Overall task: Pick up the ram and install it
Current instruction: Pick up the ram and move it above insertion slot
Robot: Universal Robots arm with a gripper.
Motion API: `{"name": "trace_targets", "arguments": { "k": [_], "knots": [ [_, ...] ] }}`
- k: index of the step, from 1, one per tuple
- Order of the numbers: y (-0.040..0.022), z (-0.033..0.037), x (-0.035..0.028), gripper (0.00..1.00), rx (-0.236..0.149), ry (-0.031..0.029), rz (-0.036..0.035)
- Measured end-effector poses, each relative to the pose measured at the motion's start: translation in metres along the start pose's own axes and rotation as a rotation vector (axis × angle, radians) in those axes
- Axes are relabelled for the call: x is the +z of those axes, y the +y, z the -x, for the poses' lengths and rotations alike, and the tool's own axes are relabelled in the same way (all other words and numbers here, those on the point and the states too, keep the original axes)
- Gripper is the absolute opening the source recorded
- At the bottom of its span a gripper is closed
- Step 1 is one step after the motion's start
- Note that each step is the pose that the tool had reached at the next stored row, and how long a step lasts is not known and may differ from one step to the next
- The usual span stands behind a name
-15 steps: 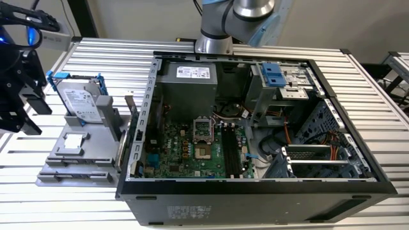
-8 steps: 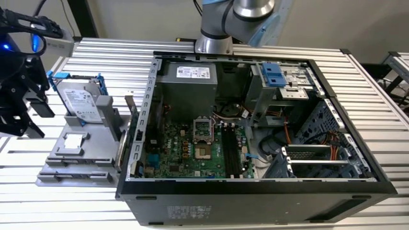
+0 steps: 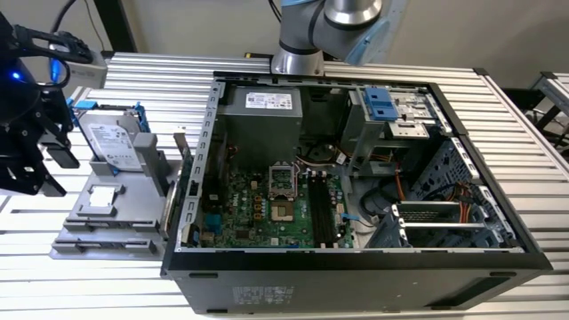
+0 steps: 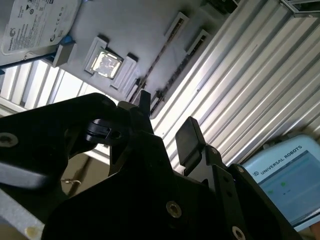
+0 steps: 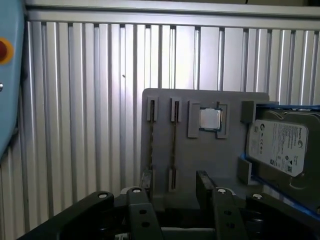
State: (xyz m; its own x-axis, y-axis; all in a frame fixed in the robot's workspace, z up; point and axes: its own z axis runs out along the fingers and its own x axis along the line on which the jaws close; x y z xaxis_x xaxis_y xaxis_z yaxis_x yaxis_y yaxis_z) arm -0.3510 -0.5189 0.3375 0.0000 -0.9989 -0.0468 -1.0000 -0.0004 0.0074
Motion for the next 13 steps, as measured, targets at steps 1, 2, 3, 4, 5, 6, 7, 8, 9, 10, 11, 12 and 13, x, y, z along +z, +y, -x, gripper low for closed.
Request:
{"name": "trace_targets", "arguments": {
  "k": [1,2,3,4,5,6,7,8,9,10,11,12,13],
  "knots": [
    [-0.0001,-0.0001,0.0013,1.00,0.000,0.0000,0.0000],
    [-0.0002,-0.0002,0.0025,1.00,0.001,0.0000,0.0000],
    [-0.0003,-0.0004,0.0037,1.00,0.001,-0.0001,-0.0001],
    [-0.0004,-0.0005,0.0049,1.00,0.002,-0.0001,-0.0001],
    [-0.0006,-0.0008,0.0061,1.00,0.002,-0.0001,-0.0002],
    [-0.0008,-0.0010,0.0071,1.00,0.003,0.0000,-0.0001],
    [-0.0010,-0.0012,0.0083,1.00,0.003,0.0000,-0.0002],
    [-0.0013,-0.0015,0.0094,1.00,0.004,-0.0001,-0.0002],
    [-0.0015,-0.0018,0.0104,1.00,0.004,0.0000,-0.0002],
    [-0.0017,-0.0022,0.0116,1.00,0.005,-0.0001,-0.0003],
    [-0.0019,-0.0025,0.0125,1.00,0.005,-0.0001,-0.0003],
    [-0.0020,-0.0029,0.0136,1.00,0.006,-0.0001,-0.0003],
    [-0.0022,-0.0033,0.0147,1.00,0.007,-0.0001,-0.0003]
  ]
}}
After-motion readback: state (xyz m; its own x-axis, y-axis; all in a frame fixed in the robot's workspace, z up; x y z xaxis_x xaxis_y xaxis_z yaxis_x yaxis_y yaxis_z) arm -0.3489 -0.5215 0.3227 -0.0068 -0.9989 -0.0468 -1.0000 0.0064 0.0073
